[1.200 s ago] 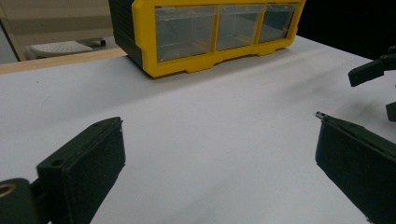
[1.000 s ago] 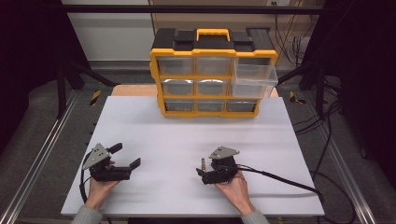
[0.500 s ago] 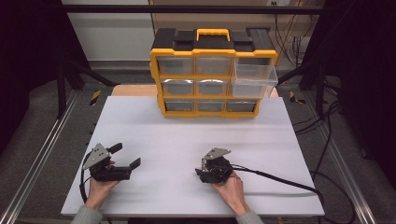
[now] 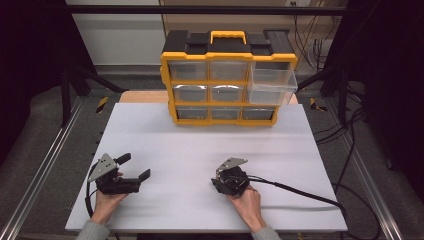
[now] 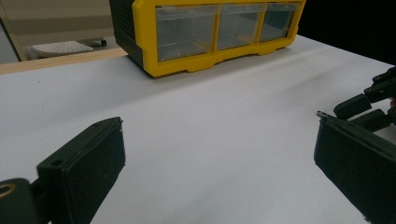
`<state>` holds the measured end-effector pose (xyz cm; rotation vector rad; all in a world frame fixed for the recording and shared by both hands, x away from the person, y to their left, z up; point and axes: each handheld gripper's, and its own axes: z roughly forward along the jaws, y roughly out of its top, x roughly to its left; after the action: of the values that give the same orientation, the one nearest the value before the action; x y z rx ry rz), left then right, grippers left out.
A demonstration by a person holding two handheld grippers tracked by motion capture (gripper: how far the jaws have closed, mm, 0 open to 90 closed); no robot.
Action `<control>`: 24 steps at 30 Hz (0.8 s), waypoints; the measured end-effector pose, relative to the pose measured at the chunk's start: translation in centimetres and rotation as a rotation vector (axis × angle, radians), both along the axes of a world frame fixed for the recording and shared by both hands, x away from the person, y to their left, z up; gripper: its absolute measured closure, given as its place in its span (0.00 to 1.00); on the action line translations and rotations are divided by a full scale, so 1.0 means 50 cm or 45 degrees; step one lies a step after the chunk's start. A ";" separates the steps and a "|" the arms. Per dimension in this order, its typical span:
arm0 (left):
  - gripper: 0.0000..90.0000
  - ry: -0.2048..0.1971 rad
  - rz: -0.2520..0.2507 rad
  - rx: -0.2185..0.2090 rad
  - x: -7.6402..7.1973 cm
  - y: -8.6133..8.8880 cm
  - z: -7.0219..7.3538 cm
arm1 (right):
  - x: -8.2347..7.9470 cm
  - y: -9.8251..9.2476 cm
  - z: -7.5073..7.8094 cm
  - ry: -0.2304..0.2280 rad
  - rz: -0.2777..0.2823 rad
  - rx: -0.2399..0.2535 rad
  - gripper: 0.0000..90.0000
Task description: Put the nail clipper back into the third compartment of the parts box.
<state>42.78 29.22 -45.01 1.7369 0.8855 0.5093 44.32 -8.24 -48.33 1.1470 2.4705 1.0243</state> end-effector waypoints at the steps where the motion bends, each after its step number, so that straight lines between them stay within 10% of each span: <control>1: 0.02 0.000 -0.001 0.000 0.000 0.000 0.000 | 0.000 0.000 0.000 -0.001 -0.001 -0.001 0.69; 24: 0.02 0.002 -0.003 0.006 0.000 -0.002 -0.001 | -0.001 -0.006 0.005 0.034 -0.021 -0.020 0.84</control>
<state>42.79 29.13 -45.06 1.7424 0.8840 0.5093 44.27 -8.54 -48.09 1.1819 2.4808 0.9901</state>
